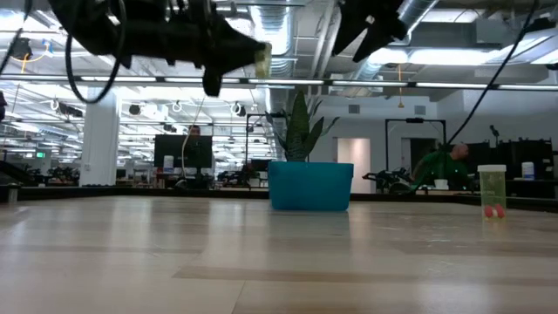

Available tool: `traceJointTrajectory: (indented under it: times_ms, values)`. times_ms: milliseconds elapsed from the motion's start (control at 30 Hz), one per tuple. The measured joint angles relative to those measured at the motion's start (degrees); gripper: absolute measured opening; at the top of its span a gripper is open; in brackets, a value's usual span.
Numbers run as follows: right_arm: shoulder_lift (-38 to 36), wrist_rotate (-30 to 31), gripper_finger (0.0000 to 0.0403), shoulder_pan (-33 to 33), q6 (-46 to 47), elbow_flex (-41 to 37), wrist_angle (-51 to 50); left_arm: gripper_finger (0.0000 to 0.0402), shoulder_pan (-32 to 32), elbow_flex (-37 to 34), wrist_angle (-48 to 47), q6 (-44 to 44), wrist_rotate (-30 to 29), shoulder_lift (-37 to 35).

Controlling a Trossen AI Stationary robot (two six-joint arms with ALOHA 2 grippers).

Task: Pick and place pill bottles into a basket
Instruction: Put the yellow pill bottle into the blue container

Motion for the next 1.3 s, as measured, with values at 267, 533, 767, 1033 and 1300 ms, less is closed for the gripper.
traceJointTrajectory:
  times_ms: [267,533,767,1033,1300]
  values:
    - [-0.99,-0.87,0.0336,0.48,1.63,0.00,-4.23,0.0065,-0.42,4.20,11.26,2.09,1.96,17.00]
    - [-0.97,-1.08,0.0335,2.16,2.48,0.00,-5.63,0.0073,-0.41,13.17,11.25,6.33,6.39,28.31]
    - [-0.97,-1.06,0.0335,4.17,2.95,0.00,-6.01,0.0085,-0.31,15.39,11.14,9.57,5.57,33.93]
    - [-0.95,-0.91,0.0335,5.03,4.01,0.00,-6.19,0.0085,-0.31,16.98,11.42,12.61,2.62,36.73]
    - [-0.92,-0.90,0.0335,5.01,3.96,0.00,-6.30,0.0087,-0.18,16.96,10.15,16.69,1.15,36.73]
